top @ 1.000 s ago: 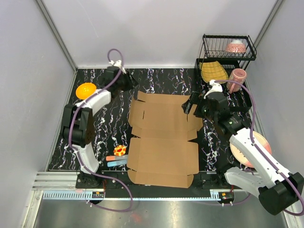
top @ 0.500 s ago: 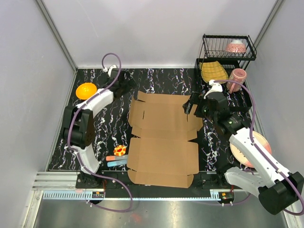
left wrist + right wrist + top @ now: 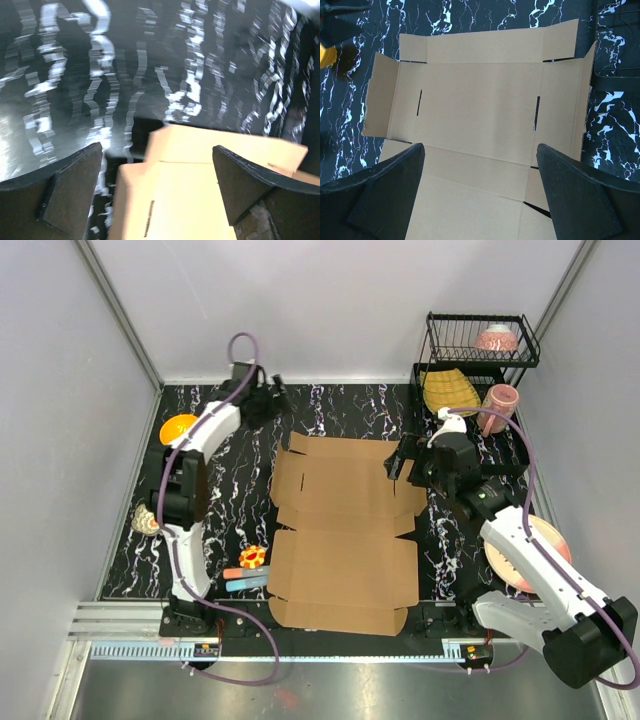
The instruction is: Fold the paper box
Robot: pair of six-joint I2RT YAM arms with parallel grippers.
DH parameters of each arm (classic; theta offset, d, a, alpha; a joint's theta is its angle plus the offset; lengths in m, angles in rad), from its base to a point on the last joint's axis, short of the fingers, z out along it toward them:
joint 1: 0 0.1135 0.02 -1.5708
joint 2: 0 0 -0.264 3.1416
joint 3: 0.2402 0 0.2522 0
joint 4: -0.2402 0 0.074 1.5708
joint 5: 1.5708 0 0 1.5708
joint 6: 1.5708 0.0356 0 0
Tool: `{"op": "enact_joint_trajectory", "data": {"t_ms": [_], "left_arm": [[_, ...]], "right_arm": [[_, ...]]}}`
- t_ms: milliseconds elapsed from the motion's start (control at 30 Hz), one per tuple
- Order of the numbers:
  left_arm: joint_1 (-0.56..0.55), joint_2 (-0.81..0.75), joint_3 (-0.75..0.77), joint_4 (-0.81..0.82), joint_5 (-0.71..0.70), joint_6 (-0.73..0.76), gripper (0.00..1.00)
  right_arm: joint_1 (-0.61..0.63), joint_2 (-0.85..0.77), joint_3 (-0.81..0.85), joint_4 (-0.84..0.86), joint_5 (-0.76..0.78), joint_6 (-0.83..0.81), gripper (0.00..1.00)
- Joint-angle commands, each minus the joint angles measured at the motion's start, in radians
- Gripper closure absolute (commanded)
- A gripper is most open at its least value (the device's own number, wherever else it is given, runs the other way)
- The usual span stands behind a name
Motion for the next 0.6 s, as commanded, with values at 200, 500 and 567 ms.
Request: {"op": "enact_joint_trajectory", "data": {"t_ms": [200, 500, 567], "left_arm": [[-0.130, 0.183, 0.302, -0.303, -0.062, 0.293, 0.12], [-0.156, 0.283, 0.379, -0.357, -0.128, 0.314, 0.18], [-0.159, 0.293, 0.394, -0.350, -0.122, 0.317, 0.21]], "right_arm": [[0.003, 0.013, -0.006, 0.062, 0.017, -0.007, 0.00], [0.003, 0.031, -0.008, 0.063, 0.010, -0.017, 0.00], [0.001, 0.030, -0.014, 0.065, 0.005, -0.013, 0.00]]}}
